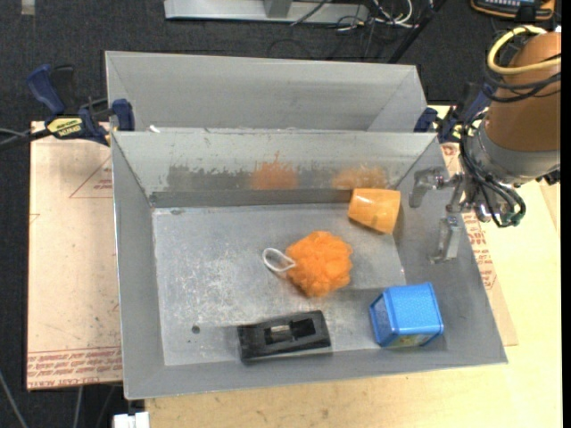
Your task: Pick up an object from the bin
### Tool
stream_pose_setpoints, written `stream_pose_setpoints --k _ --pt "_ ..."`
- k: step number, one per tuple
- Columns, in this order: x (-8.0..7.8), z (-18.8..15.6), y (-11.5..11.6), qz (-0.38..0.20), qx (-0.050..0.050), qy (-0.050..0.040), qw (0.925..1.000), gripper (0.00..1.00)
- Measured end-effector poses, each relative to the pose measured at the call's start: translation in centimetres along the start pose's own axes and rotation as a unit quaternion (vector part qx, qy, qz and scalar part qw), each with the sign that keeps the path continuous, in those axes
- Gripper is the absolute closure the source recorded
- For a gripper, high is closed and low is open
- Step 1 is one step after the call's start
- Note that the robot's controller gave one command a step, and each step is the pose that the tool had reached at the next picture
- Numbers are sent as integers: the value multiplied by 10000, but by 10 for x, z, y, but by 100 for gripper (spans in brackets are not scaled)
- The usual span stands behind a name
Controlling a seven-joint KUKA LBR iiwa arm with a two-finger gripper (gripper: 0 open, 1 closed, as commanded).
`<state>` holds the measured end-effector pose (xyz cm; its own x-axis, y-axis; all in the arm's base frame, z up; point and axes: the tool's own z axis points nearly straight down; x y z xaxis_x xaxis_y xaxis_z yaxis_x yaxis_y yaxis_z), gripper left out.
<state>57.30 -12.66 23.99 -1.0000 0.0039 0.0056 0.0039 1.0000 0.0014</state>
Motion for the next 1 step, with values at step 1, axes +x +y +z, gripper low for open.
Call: stream_pose_setpoints --k 1 --pt "-1 -5 1 -14 7 -35 10000 0"
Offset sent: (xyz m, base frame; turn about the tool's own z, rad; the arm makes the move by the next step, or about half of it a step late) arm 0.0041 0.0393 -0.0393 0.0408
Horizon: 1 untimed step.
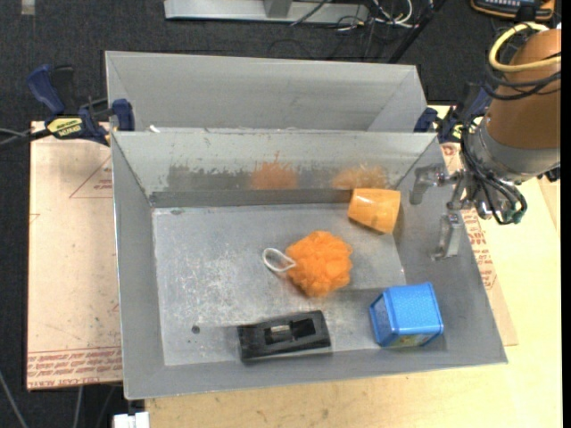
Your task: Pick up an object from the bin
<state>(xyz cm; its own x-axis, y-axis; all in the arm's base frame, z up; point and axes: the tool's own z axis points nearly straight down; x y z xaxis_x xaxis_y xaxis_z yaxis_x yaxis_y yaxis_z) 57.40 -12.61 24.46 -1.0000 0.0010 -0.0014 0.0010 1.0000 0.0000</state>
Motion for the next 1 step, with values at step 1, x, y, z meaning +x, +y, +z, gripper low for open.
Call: stream_pose_setpoints --k 1 --pt "-3 21 18 123 4 -13 9999 0"
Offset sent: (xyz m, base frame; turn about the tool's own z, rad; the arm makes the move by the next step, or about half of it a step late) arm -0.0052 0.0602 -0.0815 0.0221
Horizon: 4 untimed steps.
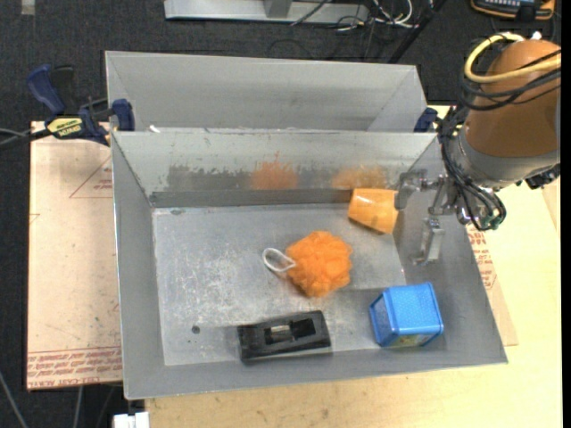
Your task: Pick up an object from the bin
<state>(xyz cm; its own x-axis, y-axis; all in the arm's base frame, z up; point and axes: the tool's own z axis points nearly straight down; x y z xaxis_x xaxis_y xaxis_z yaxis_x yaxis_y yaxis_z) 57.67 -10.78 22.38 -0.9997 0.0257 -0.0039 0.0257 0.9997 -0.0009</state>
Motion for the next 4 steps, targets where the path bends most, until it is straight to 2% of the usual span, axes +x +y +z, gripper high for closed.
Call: stream_pose_setpoints --k 1,2,3,4 --pt "5 46 32 -3 -6 -3 10000 0" --pt "8 68 47 -416 -8 12 9991 0" --pt "9 76 54 -574 -8 3 9984 0" --pt "11 93 64 -426 4 -42 9991 0"
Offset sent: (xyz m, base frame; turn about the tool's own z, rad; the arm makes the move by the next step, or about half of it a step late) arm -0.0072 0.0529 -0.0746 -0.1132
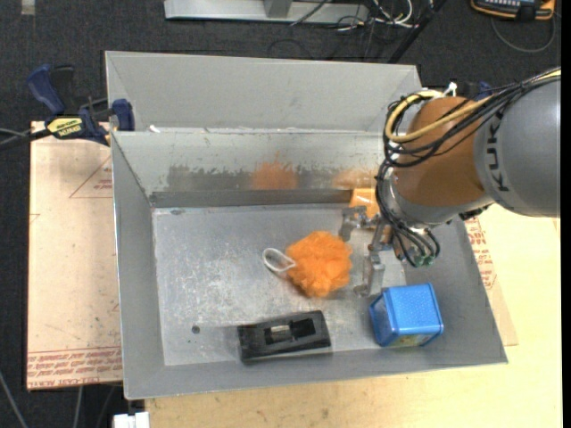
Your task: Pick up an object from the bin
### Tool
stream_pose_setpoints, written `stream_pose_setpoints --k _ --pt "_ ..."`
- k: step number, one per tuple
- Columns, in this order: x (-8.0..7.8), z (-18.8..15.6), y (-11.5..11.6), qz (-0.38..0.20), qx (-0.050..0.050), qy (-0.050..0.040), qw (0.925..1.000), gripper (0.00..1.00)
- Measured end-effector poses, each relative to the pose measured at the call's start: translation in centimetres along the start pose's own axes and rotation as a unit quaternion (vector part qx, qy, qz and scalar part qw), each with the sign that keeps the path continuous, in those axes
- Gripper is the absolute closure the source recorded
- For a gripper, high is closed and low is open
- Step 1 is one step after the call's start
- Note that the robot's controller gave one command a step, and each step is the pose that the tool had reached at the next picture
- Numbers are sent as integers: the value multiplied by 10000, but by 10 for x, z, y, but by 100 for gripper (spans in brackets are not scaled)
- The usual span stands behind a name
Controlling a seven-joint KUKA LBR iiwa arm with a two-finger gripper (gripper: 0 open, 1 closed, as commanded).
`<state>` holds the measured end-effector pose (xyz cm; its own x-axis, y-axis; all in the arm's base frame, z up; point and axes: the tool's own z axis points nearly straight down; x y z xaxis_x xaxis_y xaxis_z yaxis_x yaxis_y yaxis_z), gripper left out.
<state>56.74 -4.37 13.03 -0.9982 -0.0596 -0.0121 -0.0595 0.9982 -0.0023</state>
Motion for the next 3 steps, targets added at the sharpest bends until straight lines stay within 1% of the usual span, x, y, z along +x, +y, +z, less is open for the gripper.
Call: stream_pose_setpoints --k 1,2,3 --pt "2 24 20 -207 -19 52 9998 0" --pt "-10 42 24 -1105 -8 -3 9939 0" --pt "-16 49 35 -1240 -14 20 9923 0"
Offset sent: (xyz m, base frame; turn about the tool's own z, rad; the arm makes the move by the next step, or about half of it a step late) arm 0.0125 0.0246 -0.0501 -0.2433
